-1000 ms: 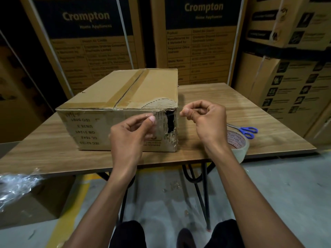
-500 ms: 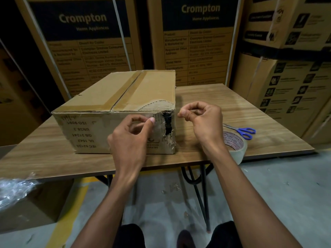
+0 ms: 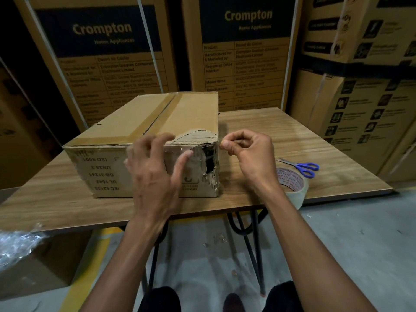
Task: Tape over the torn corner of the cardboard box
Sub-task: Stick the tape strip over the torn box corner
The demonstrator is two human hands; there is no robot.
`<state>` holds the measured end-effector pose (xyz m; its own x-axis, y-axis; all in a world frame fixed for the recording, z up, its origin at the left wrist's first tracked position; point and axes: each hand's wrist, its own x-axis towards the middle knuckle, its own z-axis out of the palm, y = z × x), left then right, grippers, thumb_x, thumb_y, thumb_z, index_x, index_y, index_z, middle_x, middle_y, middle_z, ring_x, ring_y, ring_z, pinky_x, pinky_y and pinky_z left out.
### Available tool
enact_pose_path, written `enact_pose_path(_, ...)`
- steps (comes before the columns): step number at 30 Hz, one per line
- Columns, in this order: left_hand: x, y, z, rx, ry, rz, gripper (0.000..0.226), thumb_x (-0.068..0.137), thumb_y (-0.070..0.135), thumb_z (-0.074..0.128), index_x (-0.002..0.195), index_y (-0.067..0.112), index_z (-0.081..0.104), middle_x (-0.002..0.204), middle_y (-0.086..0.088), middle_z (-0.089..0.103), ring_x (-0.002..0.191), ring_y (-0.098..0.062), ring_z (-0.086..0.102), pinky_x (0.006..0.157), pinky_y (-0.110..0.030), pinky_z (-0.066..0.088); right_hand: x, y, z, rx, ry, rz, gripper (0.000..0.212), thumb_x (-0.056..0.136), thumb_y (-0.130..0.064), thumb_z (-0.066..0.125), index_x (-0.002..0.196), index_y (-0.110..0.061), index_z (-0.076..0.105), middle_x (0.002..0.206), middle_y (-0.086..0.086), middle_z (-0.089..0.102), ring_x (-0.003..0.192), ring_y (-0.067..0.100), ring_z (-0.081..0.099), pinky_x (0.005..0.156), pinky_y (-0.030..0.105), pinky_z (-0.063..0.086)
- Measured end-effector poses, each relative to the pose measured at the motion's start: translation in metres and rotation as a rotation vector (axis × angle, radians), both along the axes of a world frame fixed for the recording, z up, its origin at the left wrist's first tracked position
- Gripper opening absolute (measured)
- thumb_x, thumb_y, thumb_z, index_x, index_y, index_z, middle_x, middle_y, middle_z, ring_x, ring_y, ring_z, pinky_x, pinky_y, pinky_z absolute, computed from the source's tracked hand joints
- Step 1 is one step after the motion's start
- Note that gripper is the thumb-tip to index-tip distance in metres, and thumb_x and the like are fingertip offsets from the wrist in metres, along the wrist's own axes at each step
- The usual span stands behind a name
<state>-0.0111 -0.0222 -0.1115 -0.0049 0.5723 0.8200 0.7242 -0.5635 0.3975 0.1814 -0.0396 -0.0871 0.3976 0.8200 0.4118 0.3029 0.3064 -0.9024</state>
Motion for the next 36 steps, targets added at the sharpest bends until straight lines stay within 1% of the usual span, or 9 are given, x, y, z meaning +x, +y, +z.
enact_pose_path(2,0.0,0.008,0.004,0.03,0.177,-0.065,0.056,0.091,0.057,0.065,0.134,0.021,0.06,0.134,-0.01,0.053,0.125,-0.025,0.045,0.106,-0.042,0.031,0.0,0.001,0.0,-0.002,0.001,0.012,0.009,0.083,-0.008,0.078,0.088,-0.015,0.075,0.083,-0.004,0.077,0.076,0.001,0.072,0.069,0.015,0.056)
enact_pose_path(4,-0.002,0.015,0.006,0.022,0.232,-0.122,0.053,0.089,0.053,0.067,0.128,0.017,0.067,0.13,-0.01,0.062,0.123,-0.029,0.052,0.108,-0.045,0.033,0.001,0.002,0.0,-0.006,-0.013,0.011,0.009,0.084,-0.009,0.078,0.089,-0.016,0.075,0.084,-0.006,0.077,0.077,0.0,0.071,0.07,0.014,0.056)
enact_pose_path(12,-0.005,0.02,0.006,0.084,0.078,-0.177,0.029,0.089,0.031,0.07,0.111,0.013,0.077,0.099,-0.009,0.069,0.098,-0.014,0.051,0.088,-0.048,0.048,-0.006,0.01,-0.004,0.025,-0.035,-0.067,0.013,0.082,-0.012,0.08,0.088,-0.022,0.074,0.083,-0.009,0.076,0.077,0.001,0.071,0.073,0.025,0.061)
enact_pose_path(16,-0.004,0.021,0.005,0.091,0.049,-0.179,0.023,0.085,0.014,0.081,0.108,0.012,0.078,0.095,-0.008,0.068,0.095,-0.013,0.05,0.085,-0.052,0.049,-0.006,0.016,-0.008,0.005,0.08,-0.137,0.026,0.073,-0.02,0.087,0.089,-0.024,0.067,0.091,-0.003,0.074,0.086,0.015,0.073,0.08,0.038,0.062)
enact_pose_path(23,0.0,0.019,0.004,0.084,0.019,-0.175,0.022,0.085,0.006,0.08,0.106,0.011,0.078,0.095,0.002,0.063,0.095,-0.017,0.051,0.083,-0.046,0.045,-0.012,0.032,-0.009,-0.007,0.119,-0.115,0.015,0.081,-0.003,0.079,0.084,-0.015,0.07,0.082,-0.007,0.073,0.084,0.008,0.071,0.085,0.039,0.061)
enact_pose_path(26,0.0,0.018,0.006,0.082,0.027,-0.176,0.022,0.086,0.005,0.08,0.107,0.01,0.078,0.095,0.003,0.061,0.095,-0.017,0.05,0.083,-0.045,0.044,-0.013,0.037,-0.012,-0.019,0.133,-0.204,0.009,0.087,-0.012,0.076,0.092,-0.016,0.07,0.09,-0.008,0.072,0.087,0.005,0.068,0.084,0.033,0.059)
enact_pose_path(30,-0.001,0.017,0.005,0.093,0.038,-0.18,0.019,0.089,0.007,0.077,0.108,0.01,0.077,0.099,0.008,0.055,0.096,-0.017,0.05,0.084,-0.043,0.042,-0.036,0.006,-0.025,0.189,0.081,-0.339,0.021,0.1,-0.029,0.061,0.118,-0.02,0.066,0.114,-0.006,0.068,0.107,0.006,0.063,0.085,0.013,0.047)
enact_pose_path(33,0.003,0.017,0.004,0.114,0.023,-0.167,0.017,0.092,0.008,0.071,0.107,0.01,0.077,0.098,0.008,0.055,0.096,-0.018,0.05,0.083,-0.039,0.037,-0.061,-0.016,-0.042,0.166,-0.058,-0.198,0.051,0.105,-0.043,0.045,0.151,-0.024,0.042,0.156,-0.003,0.046,0.143,0.008,0.041,0.115,0.025,0.034)
enact_pose_path(36,0.004,0.019,0.003,0.117,-0.002,-0.158,0.019,0.091,0.001,0.069,0.105,0.009,0.078,0.095,0.002,0.062,0.096,-0.02,0.05,0.082,-0.039,0.037,-0.071,-0.014,-0.05,0.071,-0.11,0.016,0.068,0.103,-0.053,0.036,0.161,-0.026,0.014,0.167,-0.006,0.022,0.153,0.005,0.02,0.126,0.035,0.023)
